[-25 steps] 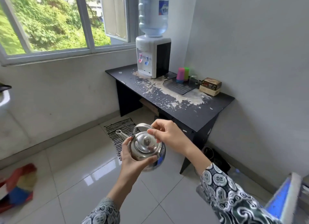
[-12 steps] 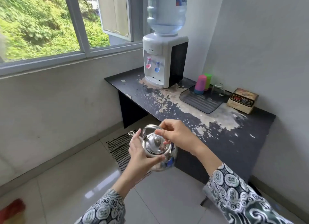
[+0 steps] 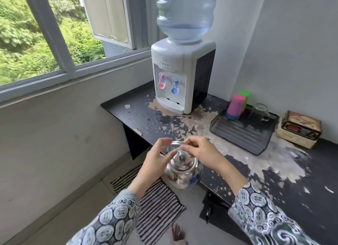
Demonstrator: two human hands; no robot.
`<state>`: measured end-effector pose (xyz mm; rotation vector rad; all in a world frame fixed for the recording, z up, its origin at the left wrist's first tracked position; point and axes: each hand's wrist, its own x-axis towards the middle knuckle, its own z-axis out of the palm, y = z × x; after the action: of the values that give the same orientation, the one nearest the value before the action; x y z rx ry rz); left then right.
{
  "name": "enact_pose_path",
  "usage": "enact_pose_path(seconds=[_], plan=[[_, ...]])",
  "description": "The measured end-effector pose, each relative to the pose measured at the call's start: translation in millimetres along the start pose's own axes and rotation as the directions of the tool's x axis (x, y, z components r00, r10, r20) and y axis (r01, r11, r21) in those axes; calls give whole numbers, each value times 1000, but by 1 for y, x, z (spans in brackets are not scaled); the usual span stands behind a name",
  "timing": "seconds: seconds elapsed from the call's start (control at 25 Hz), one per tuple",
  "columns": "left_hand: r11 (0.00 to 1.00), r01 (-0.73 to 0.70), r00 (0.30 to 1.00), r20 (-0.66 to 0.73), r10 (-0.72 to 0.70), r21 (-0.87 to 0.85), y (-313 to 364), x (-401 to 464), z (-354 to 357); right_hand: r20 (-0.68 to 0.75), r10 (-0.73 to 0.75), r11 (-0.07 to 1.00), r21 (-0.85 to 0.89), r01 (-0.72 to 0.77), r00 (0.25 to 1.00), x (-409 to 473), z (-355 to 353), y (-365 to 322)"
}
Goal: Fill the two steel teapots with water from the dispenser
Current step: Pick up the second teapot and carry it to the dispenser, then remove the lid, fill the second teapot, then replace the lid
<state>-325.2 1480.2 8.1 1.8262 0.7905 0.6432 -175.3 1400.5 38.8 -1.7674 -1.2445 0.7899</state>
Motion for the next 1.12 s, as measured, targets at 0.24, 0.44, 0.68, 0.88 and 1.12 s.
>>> enact_pose_path(seconds=[0.24,0.44,0.68,0.88,1.12], plan=[[985,28,991,121,-49,173,-32,128,-21,84,37,996,-84,-29,996,124,-19,39],[953,7,993,110,-43,304,-54,209,-18,121,92,993,-88,-82,988,206,-30,56],[934,-50,983,184,-18,354,-84,293,-27,8,175,983,-59,-174,985,272,-24,65],[973,-61,968,249,4,222,-100,349,-38,-138,301,951,122,-286,943,312,-12,66],[997,-39,943,333,15,66,-115,357,-33,-260,397,880,380,-285,880,330,6,62]])
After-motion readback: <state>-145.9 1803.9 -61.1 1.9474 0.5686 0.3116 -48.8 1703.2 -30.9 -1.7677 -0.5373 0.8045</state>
